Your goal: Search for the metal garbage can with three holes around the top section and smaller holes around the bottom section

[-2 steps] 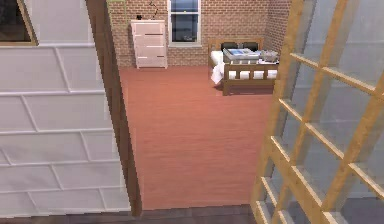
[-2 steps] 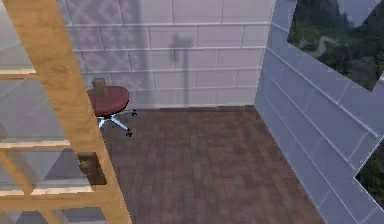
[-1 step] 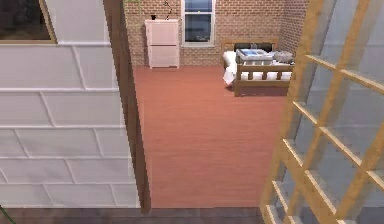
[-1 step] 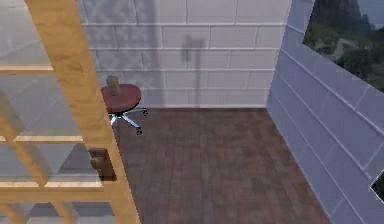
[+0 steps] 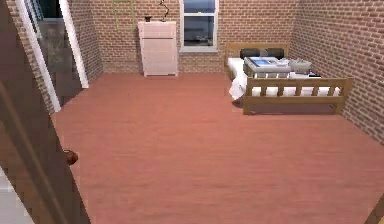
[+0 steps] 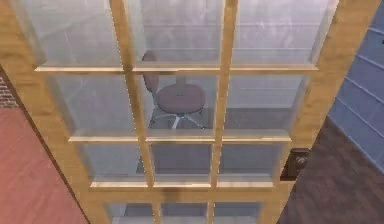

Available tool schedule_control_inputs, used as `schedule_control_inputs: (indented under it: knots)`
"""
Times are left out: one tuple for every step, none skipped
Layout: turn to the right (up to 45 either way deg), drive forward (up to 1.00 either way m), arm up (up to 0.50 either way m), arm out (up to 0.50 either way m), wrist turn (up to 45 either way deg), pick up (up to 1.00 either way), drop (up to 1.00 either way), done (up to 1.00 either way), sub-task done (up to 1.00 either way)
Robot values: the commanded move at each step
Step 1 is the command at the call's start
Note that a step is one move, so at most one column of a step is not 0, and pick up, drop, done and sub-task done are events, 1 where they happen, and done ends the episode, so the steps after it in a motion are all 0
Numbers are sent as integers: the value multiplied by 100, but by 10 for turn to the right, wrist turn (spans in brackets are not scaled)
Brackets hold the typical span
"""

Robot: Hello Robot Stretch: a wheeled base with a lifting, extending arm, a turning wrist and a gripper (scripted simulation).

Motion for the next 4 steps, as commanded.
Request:
schedule_control_inputs:
  knots:
    - [0,60,0,0,0,0,0,0,0]
    - [-240,0,0,0,0,0,0,0,0]
    - [0,100,0,0,0,0,0,0,0]
    - [-60,0,0,0,0,0,0,0,0]
